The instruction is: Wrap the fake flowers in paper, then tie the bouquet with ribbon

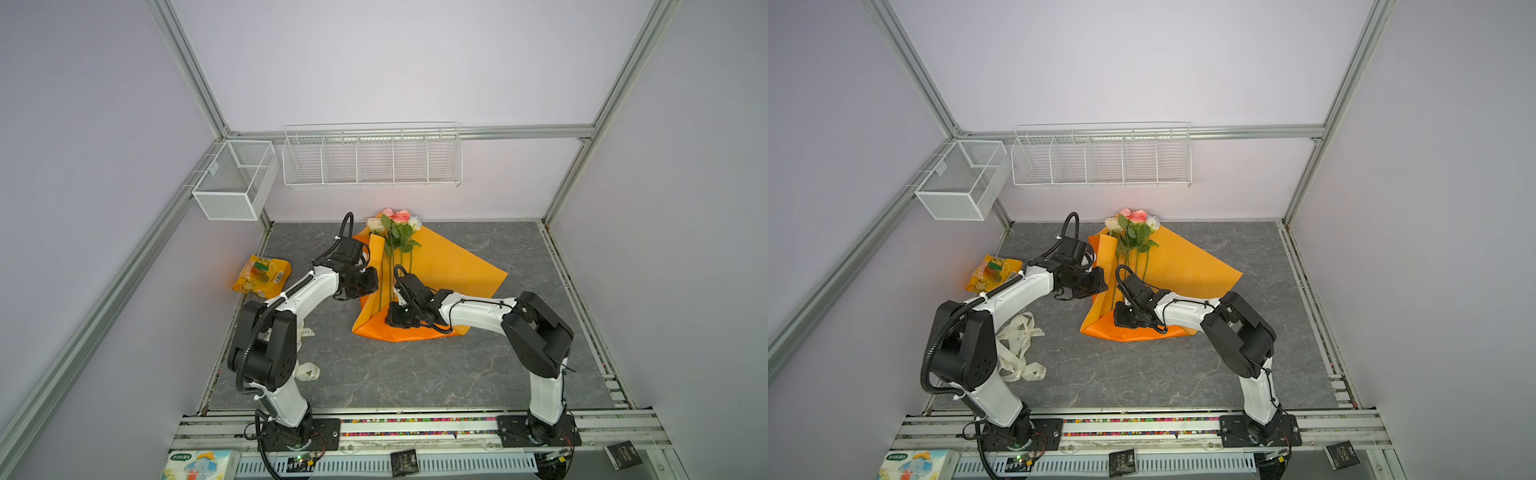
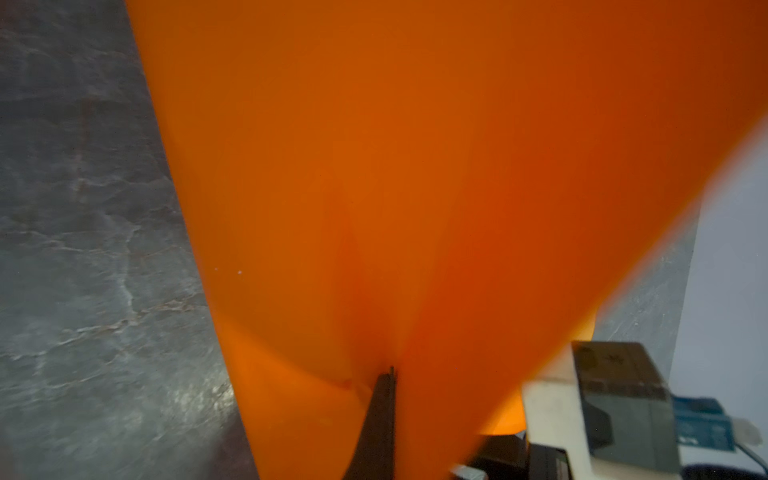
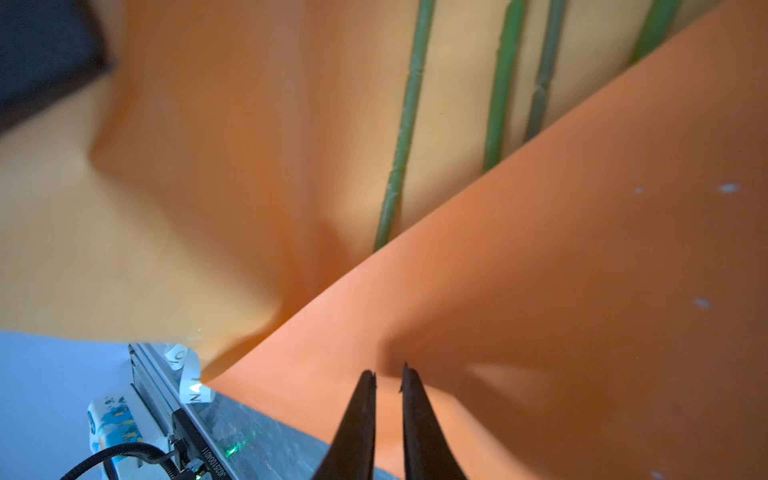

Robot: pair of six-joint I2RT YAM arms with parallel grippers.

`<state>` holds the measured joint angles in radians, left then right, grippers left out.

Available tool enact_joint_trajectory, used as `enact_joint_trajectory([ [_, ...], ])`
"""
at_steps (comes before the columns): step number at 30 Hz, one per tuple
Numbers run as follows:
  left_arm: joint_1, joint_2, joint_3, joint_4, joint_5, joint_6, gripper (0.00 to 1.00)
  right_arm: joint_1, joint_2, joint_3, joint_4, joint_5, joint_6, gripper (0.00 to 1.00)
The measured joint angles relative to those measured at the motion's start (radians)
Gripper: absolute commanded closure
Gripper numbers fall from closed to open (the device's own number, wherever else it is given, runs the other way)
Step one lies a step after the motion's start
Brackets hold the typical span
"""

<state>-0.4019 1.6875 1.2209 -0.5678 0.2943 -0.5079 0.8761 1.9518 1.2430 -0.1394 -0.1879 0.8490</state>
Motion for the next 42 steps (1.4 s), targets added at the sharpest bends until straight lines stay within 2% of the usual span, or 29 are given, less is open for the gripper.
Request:
enact_joint_trajectory([
  [6, 0.009, -0.098, -0.058, 0.0, -0.045, -0.023, 1.0, 0.032, 0.0, 0.005, -0.003, -0.021, -0.019, 0.84],
  [17, 0.034, -0.164, -0.12, -0.023, -0.107, -0.049, 1.0, 0.045, 0.071, 0.035, -0.08, -0.027, -0.022, 0.86],
  [23, 0.067, -0.241, -0.159, -0.044, -0.103, -0.06, 1.0, 0.045, 0.08, 0.053, -0.106, -0.031, -0.034, 0.85],
  [30, 0.068, -0.259, -0.166, -0.06, -0.087, -0.068, 1.0, 0.047, 0.075, 0.056, -0.119, -0.059, -0.065, 0.82],
  [42, 0.068, -0.283, -0.243, -0.059, -0.089, -0.095, 1.0, 0.098, 0.025, 0.088, -0.164, -0.095, -0.067, 0.84],
])
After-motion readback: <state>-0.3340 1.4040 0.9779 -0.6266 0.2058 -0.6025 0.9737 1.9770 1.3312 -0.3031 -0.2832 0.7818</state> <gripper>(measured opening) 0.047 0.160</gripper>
